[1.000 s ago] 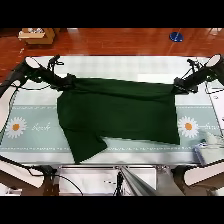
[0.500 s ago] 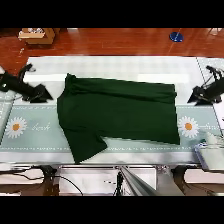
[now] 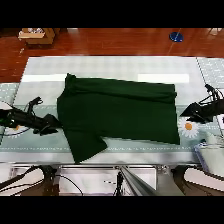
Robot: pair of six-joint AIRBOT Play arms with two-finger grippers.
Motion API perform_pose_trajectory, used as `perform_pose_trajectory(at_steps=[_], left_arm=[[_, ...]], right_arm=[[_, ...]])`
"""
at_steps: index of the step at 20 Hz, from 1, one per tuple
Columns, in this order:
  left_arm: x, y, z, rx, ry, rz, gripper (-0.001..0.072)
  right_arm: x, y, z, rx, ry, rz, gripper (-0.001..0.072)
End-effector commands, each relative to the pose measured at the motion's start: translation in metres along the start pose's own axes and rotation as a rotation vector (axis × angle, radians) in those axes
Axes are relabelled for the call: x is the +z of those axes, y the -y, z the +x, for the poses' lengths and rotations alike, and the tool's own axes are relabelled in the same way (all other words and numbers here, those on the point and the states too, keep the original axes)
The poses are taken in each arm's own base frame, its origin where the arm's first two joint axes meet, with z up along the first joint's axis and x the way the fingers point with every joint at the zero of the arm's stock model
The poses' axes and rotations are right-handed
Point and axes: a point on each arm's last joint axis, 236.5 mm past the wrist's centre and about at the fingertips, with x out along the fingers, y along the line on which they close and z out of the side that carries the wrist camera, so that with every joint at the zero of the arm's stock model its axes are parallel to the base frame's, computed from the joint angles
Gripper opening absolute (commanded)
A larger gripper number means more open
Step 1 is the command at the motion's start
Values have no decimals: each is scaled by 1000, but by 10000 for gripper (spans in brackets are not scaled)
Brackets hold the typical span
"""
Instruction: Fold the shirts.
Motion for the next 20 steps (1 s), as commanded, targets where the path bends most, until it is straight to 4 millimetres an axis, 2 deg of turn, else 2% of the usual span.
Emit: perform_pose_trajectory(at_steps=[1, 3, 4, 5, 7, 8, 9, 11, 13, 15, 18, 20], left_arm=[[-10, 1, 24, 8, -4, 7, 560], [-2, 3, 34, 47, 25, 19, 557], [6, 3, 38, 70, 59, 6, 520], [13, 5, 41, 83, 84, 4, 403], [16, 10, 46, 91, 97, 30, 71], [14, 12, 47, 93, 90, 38, 36], [12, 12, 47, 89, 80, 40, 36], [7, 14, 47, 82, 61, 61, 36], [4, 16, 47, 77, 49, 66, 36], [4, 17, 46, 74, 48, 81, 35], [3, 17, 46, 73, 46, 81, 35], [3, 17, 46, 73, 46, 90, 36]], right_arm=[[0, -7, 3, 41, 17, 4, 541], [-2, -8, 3, 44, 8, 4, 541], [-4, -9, 3, 49, -2, 5, 540], [-7, -10, 3, 53, -12, 5, 540], [-8, -12, -1, 52, -6, 4, 540], [-6, -13, -4, 43, 11, -1, 541], [-6, -6, -8, 10, 24, -11, 541], [-20, 18, -13, -64, -19, 18, 541], [-40, 26, -12, -6, -55, 120, 541], [-56, 17, 1, 97, -68, 182, 541], [-81, 20, 26, 87, -91, 193, 541], [-91, 26, 40, 69, -95, 211, 541]])
